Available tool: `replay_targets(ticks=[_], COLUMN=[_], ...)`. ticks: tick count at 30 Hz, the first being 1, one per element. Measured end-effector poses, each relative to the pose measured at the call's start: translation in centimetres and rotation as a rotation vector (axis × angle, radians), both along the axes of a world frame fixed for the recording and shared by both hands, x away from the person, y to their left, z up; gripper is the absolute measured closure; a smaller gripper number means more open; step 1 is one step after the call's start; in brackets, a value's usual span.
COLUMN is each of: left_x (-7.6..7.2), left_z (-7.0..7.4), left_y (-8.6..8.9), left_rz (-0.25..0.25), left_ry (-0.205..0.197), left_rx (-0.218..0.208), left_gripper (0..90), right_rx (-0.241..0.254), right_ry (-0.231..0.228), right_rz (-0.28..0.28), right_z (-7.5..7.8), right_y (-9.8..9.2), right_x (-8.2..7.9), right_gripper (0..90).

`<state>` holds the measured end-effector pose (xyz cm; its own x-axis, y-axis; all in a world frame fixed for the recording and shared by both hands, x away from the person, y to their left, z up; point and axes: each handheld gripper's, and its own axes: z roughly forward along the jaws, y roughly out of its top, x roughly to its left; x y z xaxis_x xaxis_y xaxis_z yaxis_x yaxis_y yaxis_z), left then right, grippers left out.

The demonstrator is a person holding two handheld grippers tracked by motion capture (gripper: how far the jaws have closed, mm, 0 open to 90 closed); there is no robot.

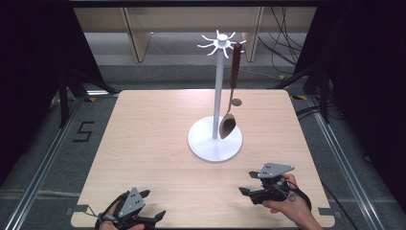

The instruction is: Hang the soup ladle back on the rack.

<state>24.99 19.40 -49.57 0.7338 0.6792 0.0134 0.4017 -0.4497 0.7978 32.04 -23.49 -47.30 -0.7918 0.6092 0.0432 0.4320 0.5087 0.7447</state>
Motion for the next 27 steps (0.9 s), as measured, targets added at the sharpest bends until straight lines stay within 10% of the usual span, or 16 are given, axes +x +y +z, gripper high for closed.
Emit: replay_targets(ticks=[27], left_x=[0.01], left_z=[0.00], left_y=[-0.02], left_rz=[0.001], left_ry=[0.000], left_rx=[0.002], left_gripper=[15.2], right_rx=[-0.019], right_ry=[0.006], right_rz=[0.001], right_z=[-0.68], right_y=[-0.71], right_x=[-1.02], right_gripper=[29.6])
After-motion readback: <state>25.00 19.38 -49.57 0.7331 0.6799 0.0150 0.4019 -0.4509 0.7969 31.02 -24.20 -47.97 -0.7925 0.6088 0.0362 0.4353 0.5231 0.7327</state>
